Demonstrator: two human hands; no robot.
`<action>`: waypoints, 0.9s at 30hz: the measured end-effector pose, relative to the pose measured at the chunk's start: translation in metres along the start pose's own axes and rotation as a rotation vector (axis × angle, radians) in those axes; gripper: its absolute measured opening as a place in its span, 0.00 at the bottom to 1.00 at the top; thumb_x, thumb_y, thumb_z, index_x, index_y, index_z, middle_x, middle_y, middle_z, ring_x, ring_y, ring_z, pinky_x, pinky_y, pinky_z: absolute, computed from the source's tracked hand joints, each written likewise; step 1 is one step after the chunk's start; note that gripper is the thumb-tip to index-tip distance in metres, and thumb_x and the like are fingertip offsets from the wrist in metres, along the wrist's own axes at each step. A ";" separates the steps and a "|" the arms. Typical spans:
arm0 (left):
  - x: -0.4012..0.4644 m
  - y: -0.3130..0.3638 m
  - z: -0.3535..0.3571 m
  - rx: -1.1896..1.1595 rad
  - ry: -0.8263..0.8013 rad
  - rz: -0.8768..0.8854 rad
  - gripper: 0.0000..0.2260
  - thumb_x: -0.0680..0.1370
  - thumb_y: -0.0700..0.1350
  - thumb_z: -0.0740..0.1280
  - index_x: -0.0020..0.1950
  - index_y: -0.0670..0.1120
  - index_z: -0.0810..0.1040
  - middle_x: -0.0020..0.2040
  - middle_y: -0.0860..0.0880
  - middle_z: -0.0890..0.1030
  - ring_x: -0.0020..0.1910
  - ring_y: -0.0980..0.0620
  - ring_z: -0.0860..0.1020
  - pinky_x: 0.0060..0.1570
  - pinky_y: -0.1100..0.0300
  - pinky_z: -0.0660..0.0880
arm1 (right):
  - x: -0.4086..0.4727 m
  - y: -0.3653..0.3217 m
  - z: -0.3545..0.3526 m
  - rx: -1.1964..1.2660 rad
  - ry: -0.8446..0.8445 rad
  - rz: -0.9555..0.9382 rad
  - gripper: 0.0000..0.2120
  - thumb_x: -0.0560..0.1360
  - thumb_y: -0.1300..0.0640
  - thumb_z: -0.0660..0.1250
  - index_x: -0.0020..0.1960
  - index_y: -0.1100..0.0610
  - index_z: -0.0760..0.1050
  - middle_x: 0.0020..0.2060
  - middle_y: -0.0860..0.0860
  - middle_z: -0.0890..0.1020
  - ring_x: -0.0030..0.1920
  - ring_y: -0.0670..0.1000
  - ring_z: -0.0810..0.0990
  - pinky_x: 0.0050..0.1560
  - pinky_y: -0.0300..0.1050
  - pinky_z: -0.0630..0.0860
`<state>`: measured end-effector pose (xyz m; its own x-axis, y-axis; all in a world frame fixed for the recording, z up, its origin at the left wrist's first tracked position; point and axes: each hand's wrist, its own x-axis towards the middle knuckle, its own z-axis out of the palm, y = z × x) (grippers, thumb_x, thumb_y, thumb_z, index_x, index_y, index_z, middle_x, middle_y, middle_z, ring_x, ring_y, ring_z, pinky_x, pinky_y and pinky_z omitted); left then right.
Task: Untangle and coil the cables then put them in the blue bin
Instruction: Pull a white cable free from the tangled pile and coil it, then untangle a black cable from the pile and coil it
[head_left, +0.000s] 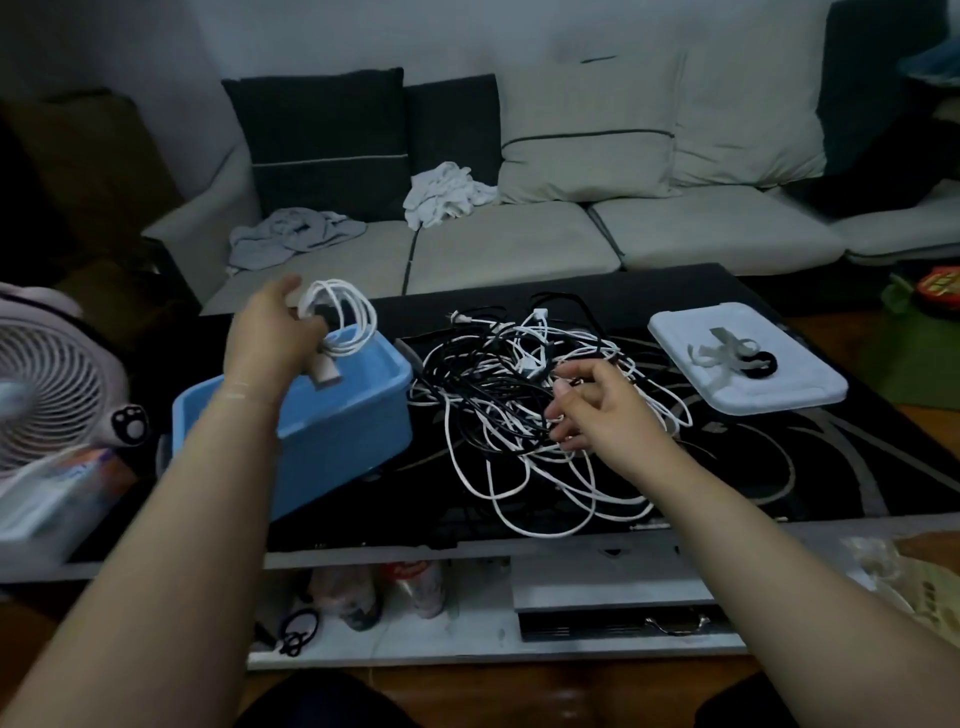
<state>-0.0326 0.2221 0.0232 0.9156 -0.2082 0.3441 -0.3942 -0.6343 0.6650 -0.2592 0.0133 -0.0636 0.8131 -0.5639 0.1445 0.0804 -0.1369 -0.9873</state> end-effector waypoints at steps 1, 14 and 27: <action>0.009 -0.004 -0.003 0.058 -0.048 -0.037 0.17 0.73 0.39 0.68 0.62 0.47 0.78 0.46 0.42 0.81 0.43 0.43 0.79 0.46 0.50 0.79 | 0.000 0.000 0.000 -0.009 -0.007 0.001 0.03 0.80 0.57 0.62 0.53 0.52 0.69 0.38 0.53 0.80 0.32 0.48 0.78 0.31 0.38 0.77; 0.006 -0.008 0.027 0.277 -0.180 -0.008 0.17 0.79 0.47 0.66 0.67 0.41 0.76 0.63 0.40 0.79 0.60 0.40 0.76 0.58 0.51 0.72 | 0.005 0.011 -0.007 -0.197 -0.063 0.116 0.06 0.80 0.58 0.60 0.57 0.55 0.70 0.40 0.52 0.81 0.35 0.50 0.80 0.36 0.44 0.79; -0.105 0.037 0.110 0.256 -0.439 0.192 0.20 0.80 0.54 0.61 0.71 0.49 0.69 0.65 0.42 0.75 0.63 0.41 0.73 0.62 0.48 0.71 | 0.009 0.018 -0.018 -0.263 -0.031 0.058 0.08 0.79 0.61 0.62 0.49 0.49 0.73 0.44 0.50 0.82 0.40 0.47 0.80 0.39 0.40 0.77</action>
<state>-0.1346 0.1388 -0.0614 0.7981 -0.5945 0.0980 -0.5757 -0.7042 0.4156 -0.2608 -0.0088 -0.0787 0.8296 -0.5523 0.0818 -0.1164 -0.3144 -0.9421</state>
